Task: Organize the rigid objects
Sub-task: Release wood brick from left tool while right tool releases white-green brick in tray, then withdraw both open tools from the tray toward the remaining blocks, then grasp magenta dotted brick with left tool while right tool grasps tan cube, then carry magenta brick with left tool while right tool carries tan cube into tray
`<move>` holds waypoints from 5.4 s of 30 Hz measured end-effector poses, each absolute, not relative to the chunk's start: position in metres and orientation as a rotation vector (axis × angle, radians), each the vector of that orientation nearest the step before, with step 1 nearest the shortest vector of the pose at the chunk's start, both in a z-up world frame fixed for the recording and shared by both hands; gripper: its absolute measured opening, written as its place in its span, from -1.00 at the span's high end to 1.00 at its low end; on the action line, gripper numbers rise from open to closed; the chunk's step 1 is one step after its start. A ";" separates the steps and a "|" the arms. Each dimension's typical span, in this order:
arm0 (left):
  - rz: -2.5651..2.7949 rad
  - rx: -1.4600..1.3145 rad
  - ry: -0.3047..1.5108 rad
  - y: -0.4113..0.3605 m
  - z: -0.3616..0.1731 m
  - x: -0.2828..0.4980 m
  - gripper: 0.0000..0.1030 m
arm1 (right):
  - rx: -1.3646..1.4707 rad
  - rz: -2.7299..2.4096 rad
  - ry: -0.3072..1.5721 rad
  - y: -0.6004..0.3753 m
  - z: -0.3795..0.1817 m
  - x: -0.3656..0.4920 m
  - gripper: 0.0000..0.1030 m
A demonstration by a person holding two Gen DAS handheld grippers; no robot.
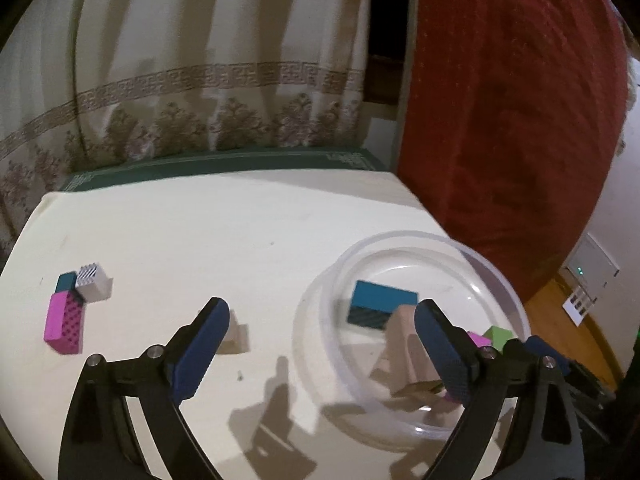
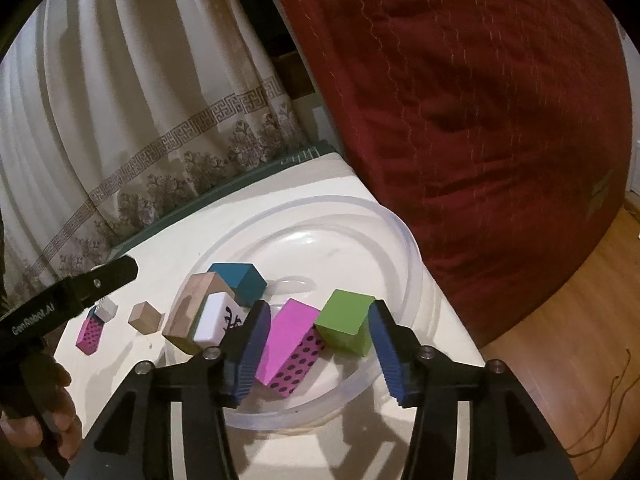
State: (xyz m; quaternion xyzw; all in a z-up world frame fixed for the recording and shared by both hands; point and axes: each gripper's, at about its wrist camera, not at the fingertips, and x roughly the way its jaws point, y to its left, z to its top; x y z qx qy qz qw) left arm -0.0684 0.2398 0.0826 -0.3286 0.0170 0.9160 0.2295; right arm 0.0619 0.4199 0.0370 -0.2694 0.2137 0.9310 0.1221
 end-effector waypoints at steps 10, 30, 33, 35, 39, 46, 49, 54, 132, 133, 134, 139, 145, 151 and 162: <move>2.577 -0.932 0.040 0.210 0.074 -0.071 -0.84 | -0.801 2.752 0.579 0.401 0.040 0.056 -0.14; 2.724 -0.989 -0.060 0.122 0.060 -0.090 -0.84 | -0.860 2.879 0.496 0.345 0.046 0.033 -0.25; 2.755 -1.006 -0.072 0.108 0.056 -0.096 -0.84 | -0.876 2.888 0.480 0.337 0.045 0.031 -0.28; 2.783 -1.021 -0.063 0.097 0.052 -0.102 -0.84 | -0.880 2.893 0.471 0.334 0.045 0.030 -0.32; 2.837 -1.039 -0.072 0.078 0.049 -0.111 -0.83 | -0.865 2.894 0.445 0.330 0.046 0.031 -0.32; 2.900 -1.062 -0.100 0.048 0.042 -0.126 -0.83 | -0.779 2.881 0.374 0.324 0.056 0.033 -0.32; 2.921 -1.089 -0.123 0.037 0.037 -0.132 -0.72 | -0.755 2.900 0.334 0.317 0.062 0.032 -0.33; 2.904 -1.154 -0.138 0.029 0.023 -0.143 -0.35 | -0.776 2.944 0.302 0.304 0.065 0.023 -0.33; 2.866 -0.987 -0.359 0.011 0.029 -0.114 0.37 | -0.962 2.891 0.151 0.263 0.059 -0.040 0.40; 2.865 -0.988 -0.360 0.011 0.029 -0.114 0.37 | -0.956 2.885 0.156 0.266 0.060 -0.037 0.40; 2.865 -0.990 -0.359 0.011 0.029 -0.115 0.37 | -0.949 2.878 0.159 0.270 0.060 -0.036 0.40; 2.867 -0.991 -0.344 0.013 0.029 -0.114 0.37 | -0.919 2.844 0.188 0.285 0.062 -0.028 0.40; 2.864 -0.996 -0.323 0.016 0.027 -0.113 0.37 | -0.878 2.793 0.228 0.306 0.067 -0.019 0.40; 2.871 -1.009 -0.321 0.016 0.025 -0.114 0.37 | -0.822 2.751 0.271 0.329 0.073 -0.012 0.40; 2.873 -1.011 -0.277 0.023 0.023 -0.113 0.37 | -0.827 2.702 0.344 0.353 0.071 -0.010 0.35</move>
